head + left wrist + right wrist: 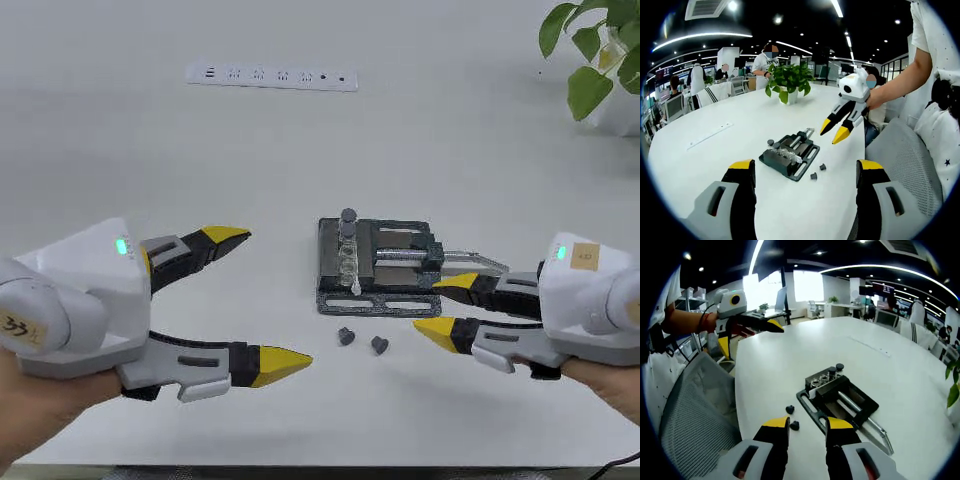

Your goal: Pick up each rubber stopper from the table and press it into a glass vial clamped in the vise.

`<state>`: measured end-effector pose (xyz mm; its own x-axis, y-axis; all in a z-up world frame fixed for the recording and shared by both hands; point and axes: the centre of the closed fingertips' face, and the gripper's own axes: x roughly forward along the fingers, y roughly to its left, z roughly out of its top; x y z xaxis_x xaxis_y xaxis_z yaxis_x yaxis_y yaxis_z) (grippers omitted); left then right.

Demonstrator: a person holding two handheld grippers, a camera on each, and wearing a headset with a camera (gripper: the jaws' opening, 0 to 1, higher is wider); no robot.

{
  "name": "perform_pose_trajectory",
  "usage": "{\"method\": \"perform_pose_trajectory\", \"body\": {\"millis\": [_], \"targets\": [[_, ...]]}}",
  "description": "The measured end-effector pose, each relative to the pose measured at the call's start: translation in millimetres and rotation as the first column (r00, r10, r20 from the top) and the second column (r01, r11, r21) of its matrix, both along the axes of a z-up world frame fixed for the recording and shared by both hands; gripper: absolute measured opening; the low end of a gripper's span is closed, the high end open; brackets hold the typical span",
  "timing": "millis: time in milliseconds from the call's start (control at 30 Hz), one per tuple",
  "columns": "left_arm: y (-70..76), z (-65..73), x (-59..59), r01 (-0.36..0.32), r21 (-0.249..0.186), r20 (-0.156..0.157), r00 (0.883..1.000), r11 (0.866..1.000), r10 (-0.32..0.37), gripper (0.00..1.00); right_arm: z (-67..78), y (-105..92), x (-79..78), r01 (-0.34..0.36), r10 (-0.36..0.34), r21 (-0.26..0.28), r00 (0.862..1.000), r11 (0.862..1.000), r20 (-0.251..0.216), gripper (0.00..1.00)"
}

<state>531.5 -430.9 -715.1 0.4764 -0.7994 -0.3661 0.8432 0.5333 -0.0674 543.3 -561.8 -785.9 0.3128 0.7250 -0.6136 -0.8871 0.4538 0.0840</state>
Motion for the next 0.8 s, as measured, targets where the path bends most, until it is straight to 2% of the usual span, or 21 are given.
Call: {"method": "perform_pose_trajectory", "body": {"millis": [233, 467, 800], "targets": [[0.1, -1.5, -2.8, 0.006, 0.009, -0.007, 1.000, 1.000, -0.006, 0.81, -21.8, 0.9, -10.4, 0.009, -0.009, -0.013, 1.000, 1.000, -0.004, 0.22], [-0.9, -2.3, -5.6, 0.005, 0.009, -0.013, 1.000, 1.000, -0.005, 0.81, -39.3, 11.6, -19.8, -0.029, 0.029, -0.054, 1.000, 0.998, -0.011, 0.18], [-3.0, -2.6, -7.6, 0.007, 0.008, -0.018, 1.000, 1.000, -0.006, 0.81, -57.6, 27.7, -14.2, -0.048, 0.049, -0.110, 0.999, 0.993, 0.007, 0.16]]}}
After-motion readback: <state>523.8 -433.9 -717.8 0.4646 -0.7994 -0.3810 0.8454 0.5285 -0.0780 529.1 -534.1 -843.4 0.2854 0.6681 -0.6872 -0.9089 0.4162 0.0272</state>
